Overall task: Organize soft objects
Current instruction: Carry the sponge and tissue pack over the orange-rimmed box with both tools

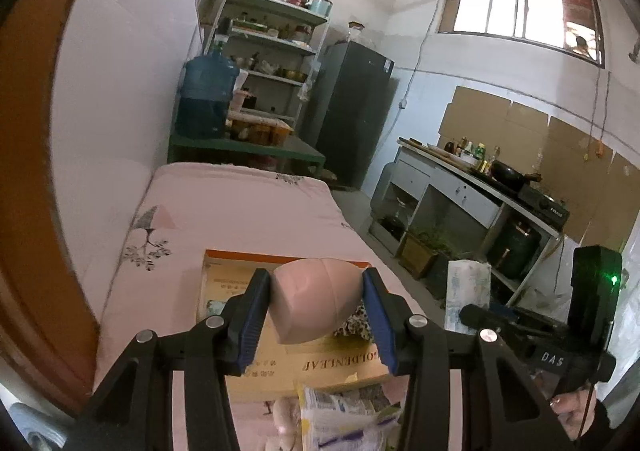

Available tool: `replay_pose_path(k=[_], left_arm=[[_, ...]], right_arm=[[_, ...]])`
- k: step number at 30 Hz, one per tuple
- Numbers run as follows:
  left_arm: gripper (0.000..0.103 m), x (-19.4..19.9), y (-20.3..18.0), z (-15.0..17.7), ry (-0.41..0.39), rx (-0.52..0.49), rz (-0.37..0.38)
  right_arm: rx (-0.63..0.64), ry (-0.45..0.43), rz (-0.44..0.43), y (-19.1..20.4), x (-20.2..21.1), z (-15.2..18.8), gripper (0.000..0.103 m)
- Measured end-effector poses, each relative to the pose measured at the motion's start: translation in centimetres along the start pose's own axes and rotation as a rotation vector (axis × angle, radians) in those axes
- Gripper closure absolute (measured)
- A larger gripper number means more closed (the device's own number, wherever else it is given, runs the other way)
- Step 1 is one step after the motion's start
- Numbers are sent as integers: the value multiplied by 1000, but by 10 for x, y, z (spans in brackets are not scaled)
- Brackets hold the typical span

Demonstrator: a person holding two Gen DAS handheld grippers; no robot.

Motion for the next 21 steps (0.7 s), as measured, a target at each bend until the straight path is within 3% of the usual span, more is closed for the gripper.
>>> replay_pose_path(k=[10,21], left_arm=[[56,-51,17,3,77,53,25],[56,-102,37,28,206,89,27]], right_arm=[[-8,60,-56,2,-45,-8,59],[25,185,-73,14,-104,14,59]])
Point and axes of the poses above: each gripper's, at about its wrist camera, not at the fingertips, and x roughly against the way its jaws point, y to its left, z to its underside, the point moved 3 cm from there along -x, roughly the way its jaws point, and after that the axes turned 8 degrees about z, right-handed, at the moved point
